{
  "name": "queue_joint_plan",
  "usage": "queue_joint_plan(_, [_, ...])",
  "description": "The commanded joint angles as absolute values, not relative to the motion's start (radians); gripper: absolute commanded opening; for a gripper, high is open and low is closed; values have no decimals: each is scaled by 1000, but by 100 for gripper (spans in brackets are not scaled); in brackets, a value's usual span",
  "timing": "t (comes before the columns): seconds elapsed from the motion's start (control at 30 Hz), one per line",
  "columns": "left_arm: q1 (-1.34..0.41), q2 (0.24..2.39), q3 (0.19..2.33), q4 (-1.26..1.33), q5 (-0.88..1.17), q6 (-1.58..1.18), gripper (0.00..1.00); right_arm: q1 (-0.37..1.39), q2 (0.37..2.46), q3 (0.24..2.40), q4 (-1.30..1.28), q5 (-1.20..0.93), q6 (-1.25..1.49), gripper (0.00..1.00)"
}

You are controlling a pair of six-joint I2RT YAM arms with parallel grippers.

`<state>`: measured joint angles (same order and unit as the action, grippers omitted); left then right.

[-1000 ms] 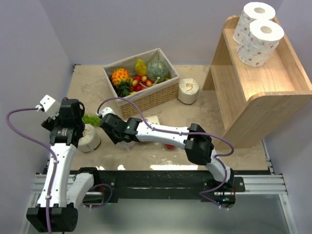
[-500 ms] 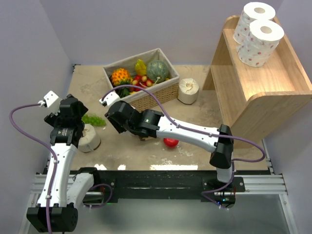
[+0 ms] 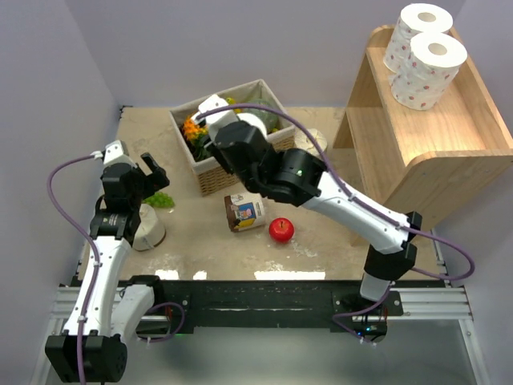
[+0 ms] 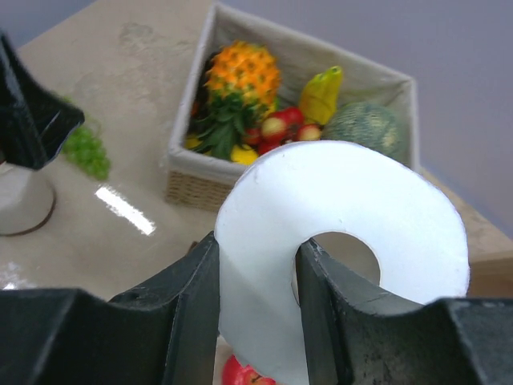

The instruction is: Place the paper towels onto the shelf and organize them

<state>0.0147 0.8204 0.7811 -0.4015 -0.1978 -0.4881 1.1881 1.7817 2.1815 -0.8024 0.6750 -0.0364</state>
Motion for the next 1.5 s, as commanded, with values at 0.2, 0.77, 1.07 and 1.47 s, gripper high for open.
queue_joint_plan(0.2, [8,828,750,-229,107,-411,95,1052,1635,2341,-884,879,-204,29])
queue_joint_plan(0.77, [9,828,752,-230,115,-417,96,1003,1428,2326,-907,1137,-285,30])
queue_joint_plan(1.07, [8,821,752,-233,114,-420,97,1003,1371,2322,-902,1230,-311,30])
queue_joint_plan(1.47, [9,819,753,-238,104,-422,100,1003,1285,2217,-825,1296,-370,30])
